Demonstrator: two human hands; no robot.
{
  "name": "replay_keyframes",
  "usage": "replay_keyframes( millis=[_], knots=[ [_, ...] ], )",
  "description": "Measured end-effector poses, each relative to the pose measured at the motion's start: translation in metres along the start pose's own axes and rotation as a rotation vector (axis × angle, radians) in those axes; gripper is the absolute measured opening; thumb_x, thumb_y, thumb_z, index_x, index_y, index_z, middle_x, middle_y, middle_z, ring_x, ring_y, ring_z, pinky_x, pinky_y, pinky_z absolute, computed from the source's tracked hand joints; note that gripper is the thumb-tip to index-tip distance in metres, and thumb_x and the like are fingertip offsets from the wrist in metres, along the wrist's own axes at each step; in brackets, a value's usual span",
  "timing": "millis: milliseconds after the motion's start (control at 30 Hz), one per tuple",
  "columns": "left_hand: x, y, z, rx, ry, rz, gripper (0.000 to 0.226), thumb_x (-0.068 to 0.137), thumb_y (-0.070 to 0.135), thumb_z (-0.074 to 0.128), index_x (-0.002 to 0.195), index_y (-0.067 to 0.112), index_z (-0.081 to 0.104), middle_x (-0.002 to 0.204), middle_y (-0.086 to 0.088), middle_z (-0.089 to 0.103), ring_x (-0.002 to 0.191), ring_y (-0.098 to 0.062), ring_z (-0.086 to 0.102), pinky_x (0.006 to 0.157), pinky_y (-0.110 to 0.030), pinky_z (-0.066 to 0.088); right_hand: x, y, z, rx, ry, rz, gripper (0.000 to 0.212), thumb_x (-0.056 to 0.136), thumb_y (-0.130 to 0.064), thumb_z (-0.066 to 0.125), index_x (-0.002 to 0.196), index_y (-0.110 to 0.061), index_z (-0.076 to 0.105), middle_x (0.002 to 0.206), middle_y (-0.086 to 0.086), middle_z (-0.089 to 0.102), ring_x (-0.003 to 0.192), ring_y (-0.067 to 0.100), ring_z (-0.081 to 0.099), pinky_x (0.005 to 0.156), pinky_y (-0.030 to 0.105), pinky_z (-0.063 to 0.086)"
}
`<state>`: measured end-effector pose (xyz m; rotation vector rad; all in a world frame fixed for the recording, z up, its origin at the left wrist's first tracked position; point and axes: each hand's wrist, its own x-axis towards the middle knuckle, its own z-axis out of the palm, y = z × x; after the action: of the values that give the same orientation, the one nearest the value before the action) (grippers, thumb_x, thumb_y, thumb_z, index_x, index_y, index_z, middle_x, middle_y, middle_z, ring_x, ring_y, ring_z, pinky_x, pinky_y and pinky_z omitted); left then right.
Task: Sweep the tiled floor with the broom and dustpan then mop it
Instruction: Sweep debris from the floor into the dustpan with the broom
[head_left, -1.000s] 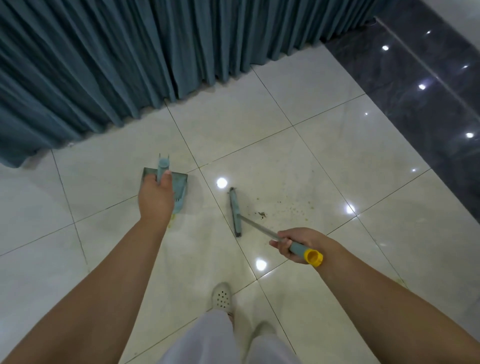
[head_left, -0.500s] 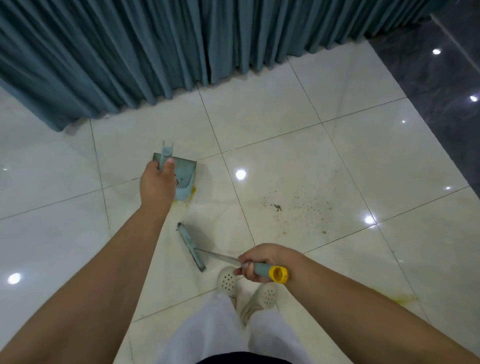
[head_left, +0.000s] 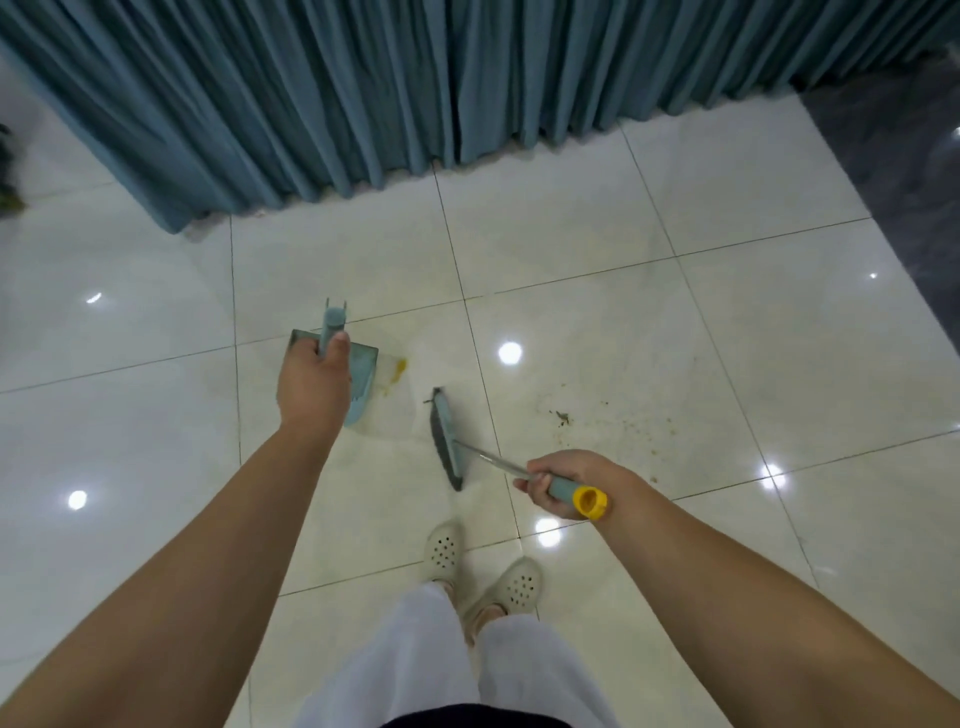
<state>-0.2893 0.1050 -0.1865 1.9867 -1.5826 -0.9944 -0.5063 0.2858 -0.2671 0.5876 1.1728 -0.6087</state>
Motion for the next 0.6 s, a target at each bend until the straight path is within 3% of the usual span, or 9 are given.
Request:
replay_keyframes(
  millis=[100, 267, 400, 467, 600],
  knots=[
    [-0.015, 0.006, 0.015, -0.016, -0.012, -0.002, 0.036, 0.094, 0.043, 0.043, 0.090, 0.009, 0.051, 0.078, -0.005, 0.056, 0.075, -0.027, 0.055, 0.071, -0.038, 0.049, -0.014, -0.018, -0.033, 0.065, 0.051, -0.083, 0.013, 0.099, -0.009, 0.044, 0.100, 0.003, 0.046, 0.071, 0.018, 0.055, 0.025, 0.012, 0.041, 0.027, 0.014, 0.037],
    [-0.033, 0.016, 0.044, 0.011, -0.058, 0.019, 0.039, 0.096, 0.041, 0.041, 0.093, 0.004, 0.052, 0.075, -0.006, 0.055, 0.073, -0.026, 0.054, 0.068, -0.036, 0.045, -0.033, -0.034, -0.082, 0.129, 0.105, -0.157, 0.019, 0.098, -0.004, 0.041, 0.116, 0.000, 0.041, 0.073, 0.016, 0.049, 0.024, 0.012, 0.039, 0.026, 0.013, 0.035],
    [-0.040, 0.024, 0.060, 0.010, -0.092, 0.046, 0.038, 0.097, 0.040, 0.042, 0.091, 0.004, 0.052, 0.067, -0.002, 0.051, 0.071, -0.025, 0.053, 0.066, -0.033, 0.042, -0.046, -0.040, -0.105, 0.164, 0.127, -0.188, 0.020, 0.099, -0.004, 0.039, 0.118, -0.001, 0.039, 0.045, 0.020, 0.054, 0.022, 0.012, 0.037, 0.025, 0.013, 0.034],
    [-0.036, 0.031, 0.065, 0.011, -0.103, 0.057, 0.039, 0.097, 0.040, 0.042, 0.091, 0.003, 0.053, 0.074, -0.008, 0.055, 0.074, -0.028, 0.055, 0.066, -0.035, 0.043, -0.050, -0.044, -0.107, 0.190, 0.129, -0.209, 0.018, 0.099, -0.004, 0.037, 0.116, -0.001, 0.038, 0.043, 0.019, 0.053, 0.021, 0.012, 0.037, 0.025, 0.013, 0.034],
    [-0.016, 0.045, 0.072, 0.018, -0.111, 0.078, 0.037, 0.097, 0.040, 0.042, 0.090, 0.004, 0.050, 0.082, -0.015, 0.057, 0.078, -0.031, 0.057, 0.066, -0.035, 0.042, -0.053, -0.054, -0.089, 0.196, 0.114, -0.238, 0.010, 0.095, 0.002, 0.036, 0.101, 0.000, 0.044, 0.076, 0.020, 0.050, 0.023, 0.012, 0.036, 0.026, 0.012, 0.035]
  ],
)
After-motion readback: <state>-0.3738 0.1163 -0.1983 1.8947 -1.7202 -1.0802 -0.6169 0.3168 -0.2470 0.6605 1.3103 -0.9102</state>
